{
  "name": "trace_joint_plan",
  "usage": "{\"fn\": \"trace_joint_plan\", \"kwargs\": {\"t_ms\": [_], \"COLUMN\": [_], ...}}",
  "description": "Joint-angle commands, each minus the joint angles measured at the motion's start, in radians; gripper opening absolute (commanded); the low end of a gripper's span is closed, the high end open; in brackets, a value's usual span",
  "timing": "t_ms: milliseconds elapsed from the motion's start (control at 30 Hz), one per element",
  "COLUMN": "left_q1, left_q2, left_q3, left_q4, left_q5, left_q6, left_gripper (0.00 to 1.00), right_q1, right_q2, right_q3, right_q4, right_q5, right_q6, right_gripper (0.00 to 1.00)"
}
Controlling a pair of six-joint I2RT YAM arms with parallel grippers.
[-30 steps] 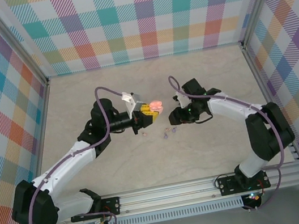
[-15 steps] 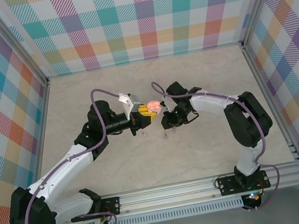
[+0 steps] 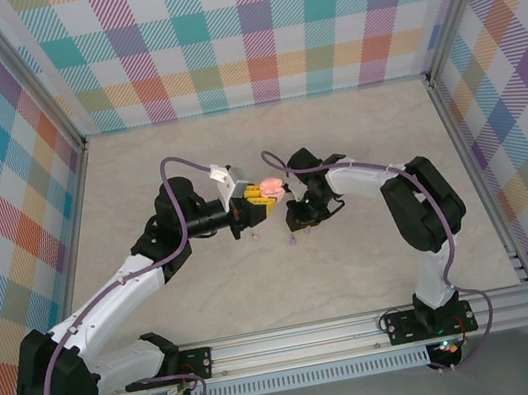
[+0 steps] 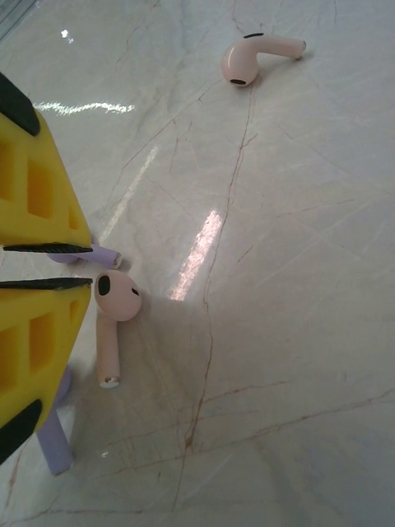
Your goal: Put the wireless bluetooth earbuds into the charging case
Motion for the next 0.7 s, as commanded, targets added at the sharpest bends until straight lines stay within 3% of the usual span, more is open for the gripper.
{"fn": "trace_joint_plan", "kwargs": {"t_ms": [0,667], "left_q1": [-0.011,-0.011], "left_q2": [-0.022,-0.034], "left_q3": [-0.013,-0.017], "left_q4": [-0.005,-0.026], "left_q5": [-0.003,-0.020], "left_q6": [-0.001,0.005], "left_gripper": [0.19,0.19], "right_q1": [0.013,0.014], "right_q2": [0.024,0.078], "right_q3": [0.034,0.128], "right_q4": [-0.027,0.006], "right_q5": [0.013,0.129], "right_q6": [0.009,0.148], "right_gripper": [0.20,0.20]}}
